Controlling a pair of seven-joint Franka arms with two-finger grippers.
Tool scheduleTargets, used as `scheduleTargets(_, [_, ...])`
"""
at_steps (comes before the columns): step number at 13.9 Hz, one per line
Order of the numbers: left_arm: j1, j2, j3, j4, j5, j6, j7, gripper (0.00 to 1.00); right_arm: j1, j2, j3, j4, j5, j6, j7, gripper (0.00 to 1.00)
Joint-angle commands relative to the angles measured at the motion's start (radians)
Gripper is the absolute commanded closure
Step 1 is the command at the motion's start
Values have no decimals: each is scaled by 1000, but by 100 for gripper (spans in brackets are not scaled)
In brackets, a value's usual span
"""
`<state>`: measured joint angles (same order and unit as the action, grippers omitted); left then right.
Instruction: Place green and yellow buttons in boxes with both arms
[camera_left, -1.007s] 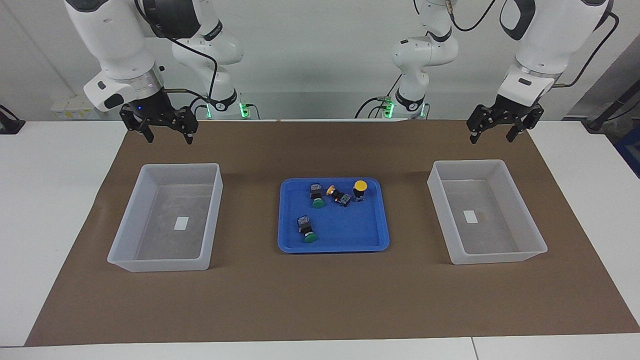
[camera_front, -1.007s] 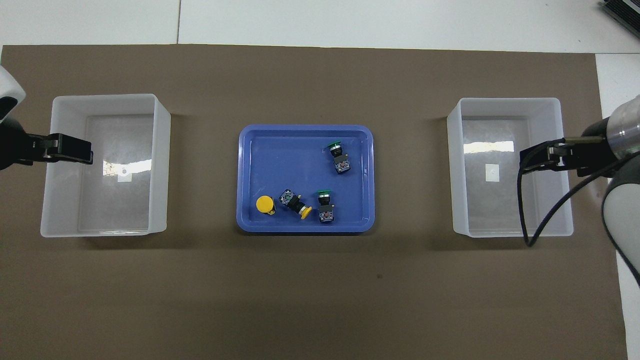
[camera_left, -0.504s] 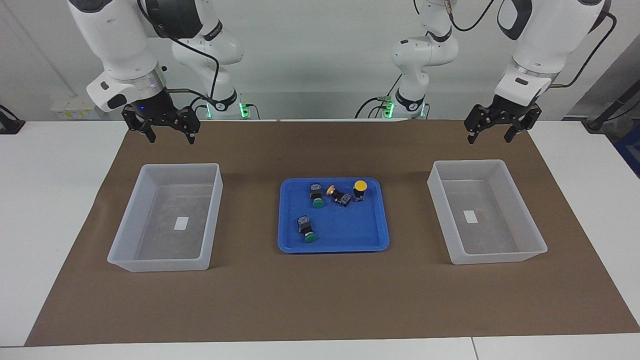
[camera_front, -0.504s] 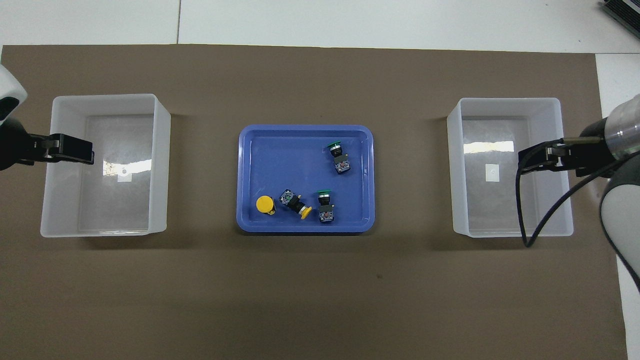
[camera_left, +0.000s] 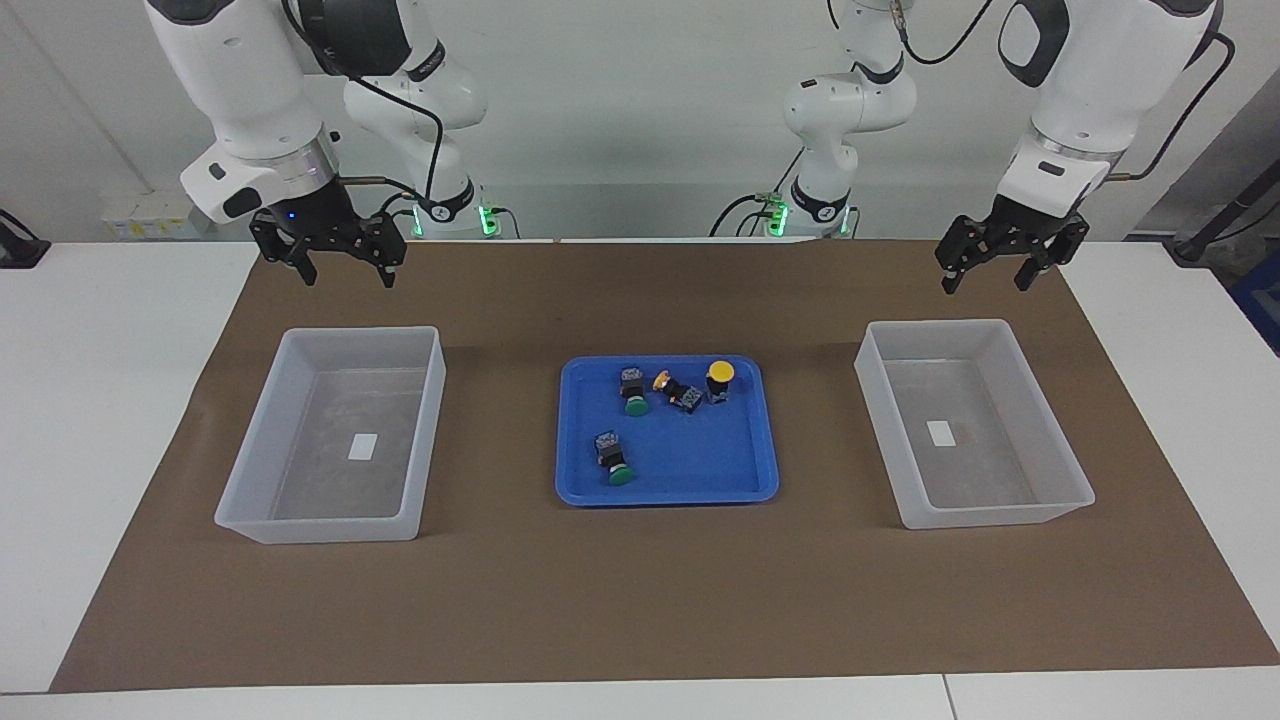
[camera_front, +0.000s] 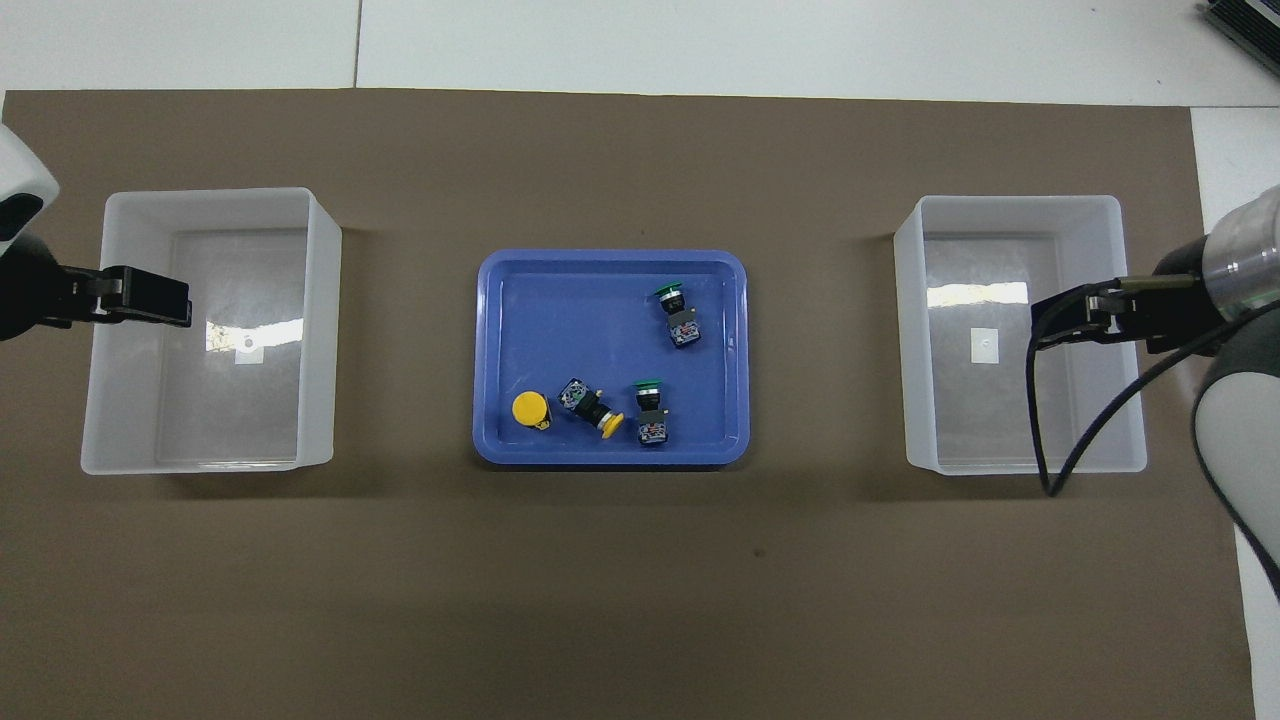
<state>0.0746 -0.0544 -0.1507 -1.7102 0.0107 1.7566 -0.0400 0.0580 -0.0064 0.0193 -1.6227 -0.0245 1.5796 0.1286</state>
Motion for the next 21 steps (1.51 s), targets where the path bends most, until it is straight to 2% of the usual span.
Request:
scheduleTargets(1, [11, -59, -1, -94, -9, 64, 11, 0, -12, -17, 5, -19, 25, 5, 13, 0])
scheduleTargets(5, [-28, -47, -7, -134, -38, 79, -7, 0, -3, -17, 5, -34, 25, 54, 22, 0])
scheduleTargets(8, [-134, -30, -7, -196, -49, 197, -180, 0, 0, -20, 8, -69, 25, 141, 31, 0])
scheduleTargets(11, [-220, 20, -7, -201, -49, 259, -300, 0, 66, -3, 8, -120, 23, 256, 140, 0])
scheduleTargets(16, [-323, 126, -6, -206, -49, 400, -458, 0, 129, 92, 8, -135, 20, 410, 233, 0])
scheduleTargets(18, [-337, 122, -6, -264, -49, 473, -477, 0, 147, 137, 8, -135, 20, 463, 237, 0])
scheduleTargets(21, [-365, 123, -4, -299, -49, 517, -529, 0, 195, 189, 8, -135, 6, 523, 267, 0])
